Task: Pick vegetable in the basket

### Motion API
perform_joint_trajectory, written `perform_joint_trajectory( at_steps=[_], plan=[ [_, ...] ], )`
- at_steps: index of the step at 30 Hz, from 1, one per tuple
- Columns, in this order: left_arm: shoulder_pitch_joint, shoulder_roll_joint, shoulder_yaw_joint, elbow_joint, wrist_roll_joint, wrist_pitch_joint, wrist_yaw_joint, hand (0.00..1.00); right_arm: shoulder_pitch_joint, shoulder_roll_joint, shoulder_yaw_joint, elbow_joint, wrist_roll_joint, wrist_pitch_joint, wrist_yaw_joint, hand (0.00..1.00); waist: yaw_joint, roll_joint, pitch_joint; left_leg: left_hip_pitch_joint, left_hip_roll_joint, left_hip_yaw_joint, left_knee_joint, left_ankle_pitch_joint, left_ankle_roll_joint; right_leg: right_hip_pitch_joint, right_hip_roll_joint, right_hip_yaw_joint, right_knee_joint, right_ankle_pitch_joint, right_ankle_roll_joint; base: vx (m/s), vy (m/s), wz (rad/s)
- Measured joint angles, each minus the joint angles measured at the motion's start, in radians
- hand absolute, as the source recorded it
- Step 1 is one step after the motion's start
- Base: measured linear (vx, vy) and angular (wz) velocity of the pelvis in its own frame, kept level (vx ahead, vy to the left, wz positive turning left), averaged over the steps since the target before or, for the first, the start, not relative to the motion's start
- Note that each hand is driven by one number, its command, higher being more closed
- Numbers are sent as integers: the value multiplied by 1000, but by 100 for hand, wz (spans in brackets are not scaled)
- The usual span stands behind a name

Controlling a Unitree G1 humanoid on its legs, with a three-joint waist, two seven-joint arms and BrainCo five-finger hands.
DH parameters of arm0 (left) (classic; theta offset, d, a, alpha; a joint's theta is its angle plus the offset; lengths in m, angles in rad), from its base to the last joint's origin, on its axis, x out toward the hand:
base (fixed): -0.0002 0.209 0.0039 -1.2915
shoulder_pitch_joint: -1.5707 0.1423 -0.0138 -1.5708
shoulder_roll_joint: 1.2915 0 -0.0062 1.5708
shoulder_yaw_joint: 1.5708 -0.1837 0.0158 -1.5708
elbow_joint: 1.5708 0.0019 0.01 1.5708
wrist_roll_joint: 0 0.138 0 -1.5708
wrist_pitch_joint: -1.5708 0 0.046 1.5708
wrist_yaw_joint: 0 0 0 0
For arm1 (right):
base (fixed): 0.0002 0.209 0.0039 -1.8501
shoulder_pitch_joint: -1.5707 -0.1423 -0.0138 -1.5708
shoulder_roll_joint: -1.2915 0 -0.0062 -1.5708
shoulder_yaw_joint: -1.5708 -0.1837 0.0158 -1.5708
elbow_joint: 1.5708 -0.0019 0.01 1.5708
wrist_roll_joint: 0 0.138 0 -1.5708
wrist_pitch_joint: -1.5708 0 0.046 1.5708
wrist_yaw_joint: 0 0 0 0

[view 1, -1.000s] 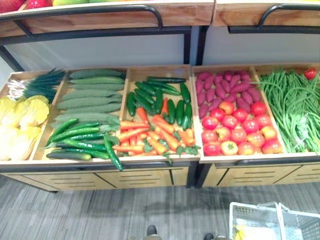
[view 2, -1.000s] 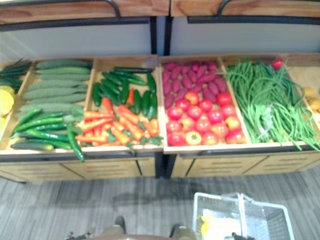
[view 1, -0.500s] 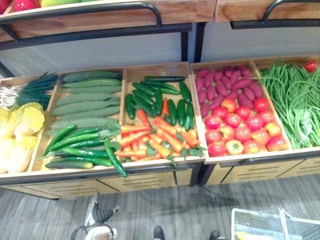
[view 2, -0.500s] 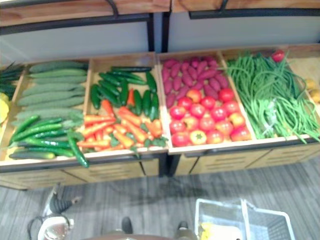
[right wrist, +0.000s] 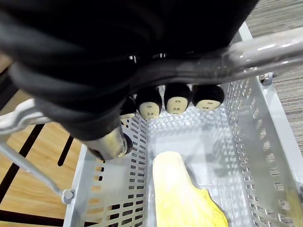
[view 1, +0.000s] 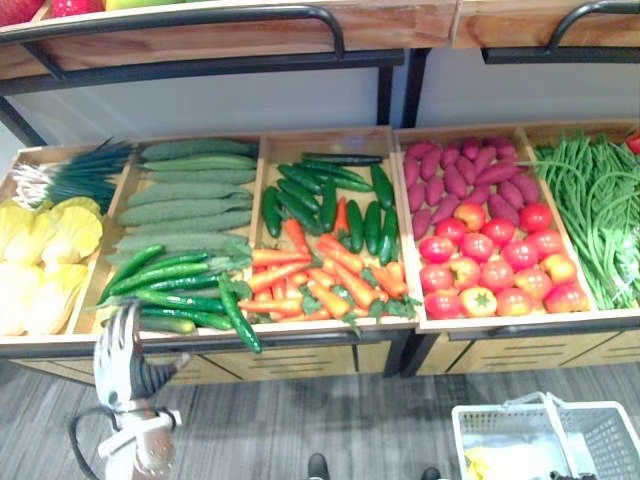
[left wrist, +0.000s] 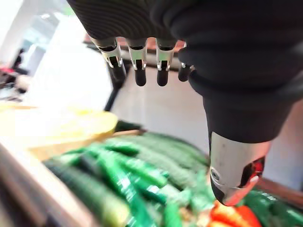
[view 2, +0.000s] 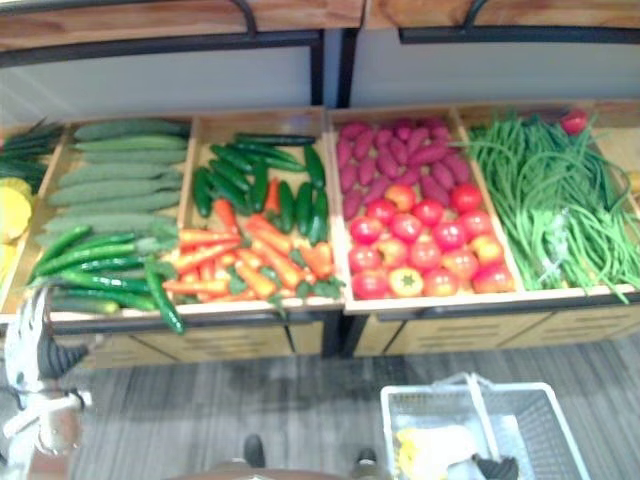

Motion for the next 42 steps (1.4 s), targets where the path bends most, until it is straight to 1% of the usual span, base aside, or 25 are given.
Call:
perform_joint_trajectory(
  at_steps=[1,2,7,9,12,15,17,19,21,25,28,30,32,33,34,39,42],
  plan=[
    [-11,32,-2,-19,5,-10,-12,0,0,-5,0,0,0,-1,0,100,-3,4,-3,0,-1,1,-1,0,0,-1,0,2,-1,0,0,11,4,-5],
    [-27,46,-4,-34,6,-12,-21,0,-1,-9,0,0,-1,0,1,100,-7,8,-5,0,-1,3,-1,0,0,-1,1,5,-5,3,-3,17,6,-7],
    [-57,52,-15,-46,8,-14,-58,0,-17,-19,0,-1,-1,0,3,100,-25,11,-7,0,0,10,-4,0,0,-15,7,34,-18,17,-5,17,2,-19],
    [-77,66,-44,-44,8,-12,-66,0,-20,-24,2,-2,-1,0,3,100,-26,12,-6,0,0,29,-5,-2,2,-22,9,53,-22,27,-6,0,11,-23],
    [-120,122,-99,-38,17,-13,-95,0,-19,-29,10,-3,-2,4,4,100,-32,13,-6,2,0,40,-5,-2,3,-24,11,66,-33,38,-7,-11,7,-13],
    [-172,146,-143,21,38,-13,-110,0,-15,-36,35,-32,-3,7,4,100,-35,21,-1,2,0,59,-5,-3,4,-36,13,89,-34,46,-7,-23,9,-21],
    [-192,159,-177,70,43,-11,-126,0,-15,-36,41,-44,-4,7,6,100,-51,23,0,4,0,64,-5,-3,3,-40,14,95,-34,46,-6,-28,0,-10],
    [-210,170,-208,98,46,-10,-136,0,-14,-36,50,-57,-4,7,7,100,-51,23,2,3,2,76,-6,-3,3,-54,16,109,-32,47,-6,-19,-4,-19],
    [-236,170,-228,126,48,-7,-142,0,-14,-36,54,-83,-4,7,11,100,-52,25,16,3,3,84,-6,-4,2,-56,18,118,-34,49,-5,9,-8,-16],
    [-331,173,-290,234,48,20,-154,0,-22,-36,74,-114,-4,7,11,100,-53,24,43,-9,3,90,-6,-4,2,-80,20,135,-31,51,-4,19,-9,-10],
    [-375,182,-304,271,50,35,-168,0,-40,-36,78,-121,-6,6,12,100,-53,21,55,-29,3,103,-6,-4,2,-108,22,147,-29,62,-7,24,-6,-14],
    [-397,196,-322,298,72,51,-171,0,-54,-36,79,-121,-16,6,11,100,-52,20,62,-36,2,110,-6,-4,2,-120,23,157,-30,66,-8,51,-8,-16],
    [-417,208,-323,320,81,63,-171,0,-62,-36,81,-122,-36,6,11,100,-53,19,72,-36,2,110,-6,-4,2,-123,23,163,-30,66,-8,57,-11,-8],
    [-435,209,-323,330,83,76,-171,0,-62,-36,86,-124,-41,6,11,100,-52,19,77,-36,2,110,-6,-4,2,-123,23,163,-30,66,-8,0,0,0],
    [-444,209,-323,336,83,79,-170,0,-62,-36,88,-124,-41,6,11,100,-52,19,78,-36,2,110,-6,-4,2,-123,23,163,-30,66,-8,0,0,0],
    [-503,213,-320,412,85,120,-169,0,-69,-36,101,-125,-41,6,10,100,-51,17,92,-58,2,110,0,-8,2,-149,21,167,-19,66,-8,-3,-1,-1],
    [-529,216,-306,432,84,147,-168,0,-77,-36,108,-131,-41,7,9,100,-50,15,114,-69,3,110,7,-8,2,-163,21,172,-11,66,-8,0,0,0]
  ],
)
